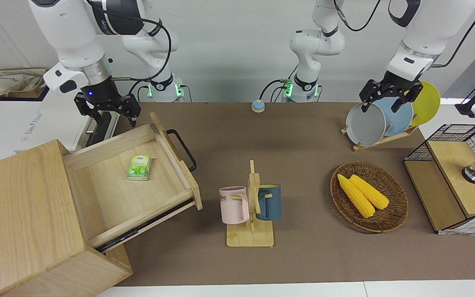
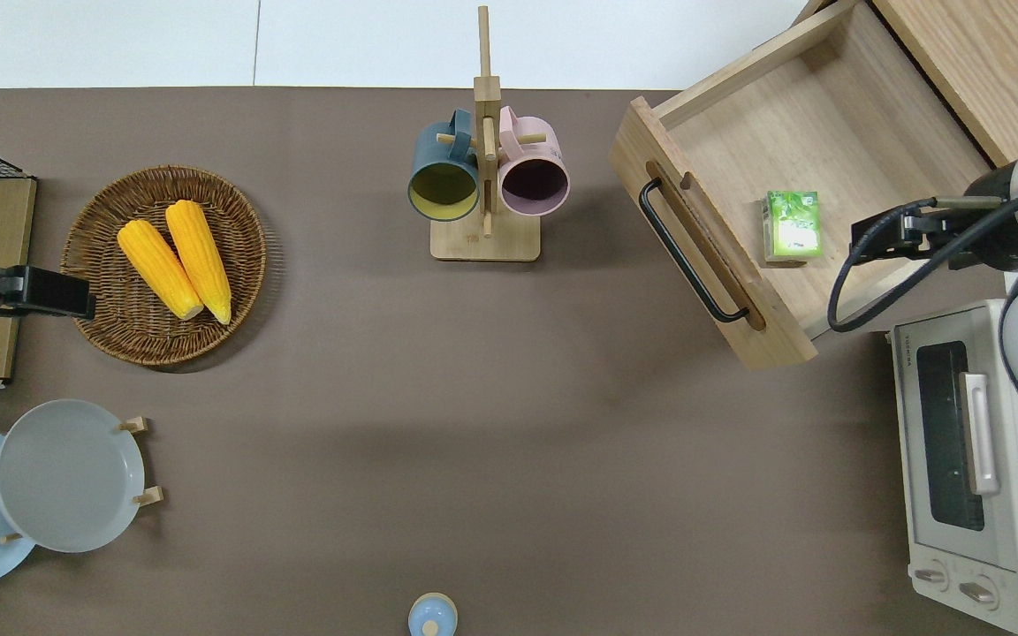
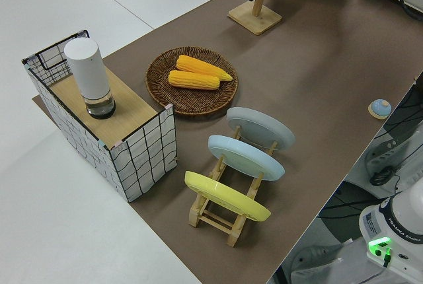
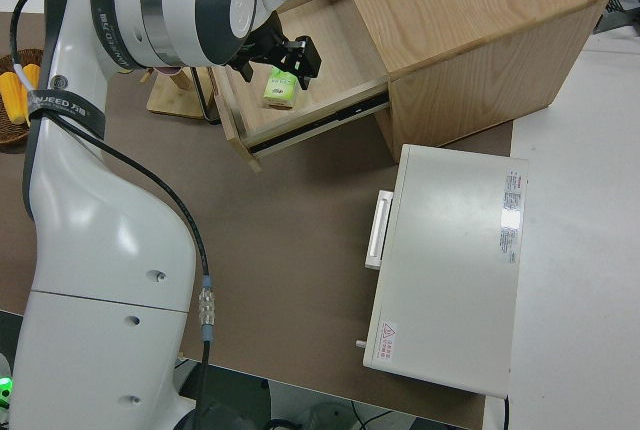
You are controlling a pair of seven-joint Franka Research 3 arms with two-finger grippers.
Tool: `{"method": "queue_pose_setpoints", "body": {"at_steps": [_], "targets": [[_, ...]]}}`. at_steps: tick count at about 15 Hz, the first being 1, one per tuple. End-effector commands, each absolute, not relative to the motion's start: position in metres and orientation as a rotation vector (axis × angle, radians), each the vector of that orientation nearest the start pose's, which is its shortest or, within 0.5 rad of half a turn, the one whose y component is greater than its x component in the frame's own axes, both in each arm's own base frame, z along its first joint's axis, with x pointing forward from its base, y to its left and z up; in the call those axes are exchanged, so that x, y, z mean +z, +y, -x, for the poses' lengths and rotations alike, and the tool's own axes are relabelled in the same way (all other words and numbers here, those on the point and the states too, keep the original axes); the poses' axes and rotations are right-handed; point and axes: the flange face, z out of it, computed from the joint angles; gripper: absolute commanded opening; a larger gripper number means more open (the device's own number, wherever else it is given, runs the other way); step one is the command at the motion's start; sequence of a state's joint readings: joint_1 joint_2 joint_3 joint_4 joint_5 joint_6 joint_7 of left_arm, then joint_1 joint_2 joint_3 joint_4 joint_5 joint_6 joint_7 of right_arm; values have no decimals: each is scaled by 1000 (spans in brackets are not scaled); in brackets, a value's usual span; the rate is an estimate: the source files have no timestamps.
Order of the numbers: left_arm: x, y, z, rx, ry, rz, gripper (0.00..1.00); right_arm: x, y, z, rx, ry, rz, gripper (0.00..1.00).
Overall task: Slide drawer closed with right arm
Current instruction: 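Move the right gripper toward the front edge of the open wooden drawer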
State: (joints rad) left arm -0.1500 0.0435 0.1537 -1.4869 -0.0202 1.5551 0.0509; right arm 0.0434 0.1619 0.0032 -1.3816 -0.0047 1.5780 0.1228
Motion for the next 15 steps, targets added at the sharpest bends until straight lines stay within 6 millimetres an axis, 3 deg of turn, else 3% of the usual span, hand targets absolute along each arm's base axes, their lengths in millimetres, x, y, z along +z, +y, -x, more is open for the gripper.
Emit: {"method": "queue_pose_setpoints", "body": {"at_steps": [1, 4, 5, 6, 8, 9, 15], "targets": [[641, -2, -571, -52, 88, 3137, 998, 621, 27, -600, -13, 100, 3124, 983], [641, -2, -571, -52, 88, 3137, 998, 630, 26, -599, -34, 105, 3123, 954], [641, -2, -571, -52, 88, 3137, 998, 631, 26, -599, -37, 103, 3126, 826], [641, -2, -571, -52, 88, 3137, 998, 630, 27, -598, -21, 94, 3133, 555], [641, -2, -571, -52, 88, 3137, 995, 629, 27, -598, -14, 87, 3135, 236], [641, -2, -571, -52, 88, 3137, 998, 629, 27, -597, -9, 84, 3136, 3], [641, -2, -571, -52, 88, 3137, 995, 631, 32, -595, -4, 72, 3134, 0]]}}
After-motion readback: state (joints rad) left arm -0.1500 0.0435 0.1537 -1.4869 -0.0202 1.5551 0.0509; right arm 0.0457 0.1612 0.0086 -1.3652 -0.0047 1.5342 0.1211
